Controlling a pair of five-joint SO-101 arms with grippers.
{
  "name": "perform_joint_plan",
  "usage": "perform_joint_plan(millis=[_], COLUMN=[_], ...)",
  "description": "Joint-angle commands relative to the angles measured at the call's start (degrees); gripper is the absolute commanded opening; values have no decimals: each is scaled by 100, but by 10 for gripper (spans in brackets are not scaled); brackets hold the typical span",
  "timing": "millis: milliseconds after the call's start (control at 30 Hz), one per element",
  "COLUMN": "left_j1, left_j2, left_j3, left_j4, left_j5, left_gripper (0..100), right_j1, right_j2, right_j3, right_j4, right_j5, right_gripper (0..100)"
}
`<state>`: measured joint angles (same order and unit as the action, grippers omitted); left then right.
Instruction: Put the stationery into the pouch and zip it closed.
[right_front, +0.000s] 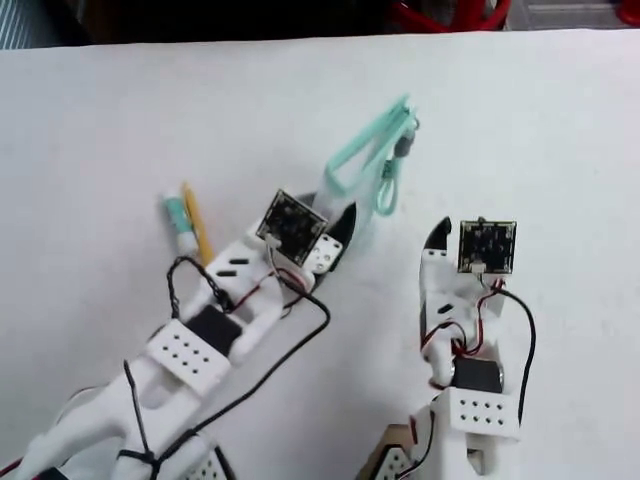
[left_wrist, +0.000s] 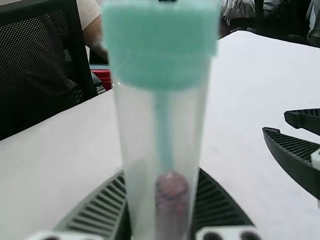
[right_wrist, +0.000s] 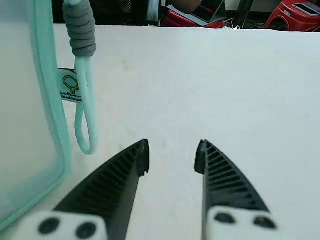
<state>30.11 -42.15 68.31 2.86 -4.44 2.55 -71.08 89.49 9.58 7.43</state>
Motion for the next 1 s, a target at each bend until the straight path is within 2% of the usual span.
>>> perform_joint_plan(millis=[0, 133, 233, 400, 633, 800, 967], left_j1=[84, 75, 48, 40, 75, 75, 75], left_j2=[-681, -1930, -2659, -3108, -2791, -2756, -2756], left_j3=[-44, -9, 62, 281, 431, 396, 281], left_j4=[809, 1881, 2347, 2374, 2382, 2347, 2347], left_j5=[70, 70, 70, 44, 62, 26, 26], left_gripper=[143, 147, 149, 164, 157, 26, 23], right_j1=[-4, -13, -13, -13, -13, -13, -13], right_j2=[-119, -119, -119, -119, -119, -119, -119], right_j3=[-26, -26, -26, -26, -26, -26, -26], right_j4=[-119, -119, -119, -119, -119, -119, -119], right_j5=[26, 35, 35, 53, 53, 53, 53], right_gripper=[156, 156, 156, 156, 156, 156, 156])
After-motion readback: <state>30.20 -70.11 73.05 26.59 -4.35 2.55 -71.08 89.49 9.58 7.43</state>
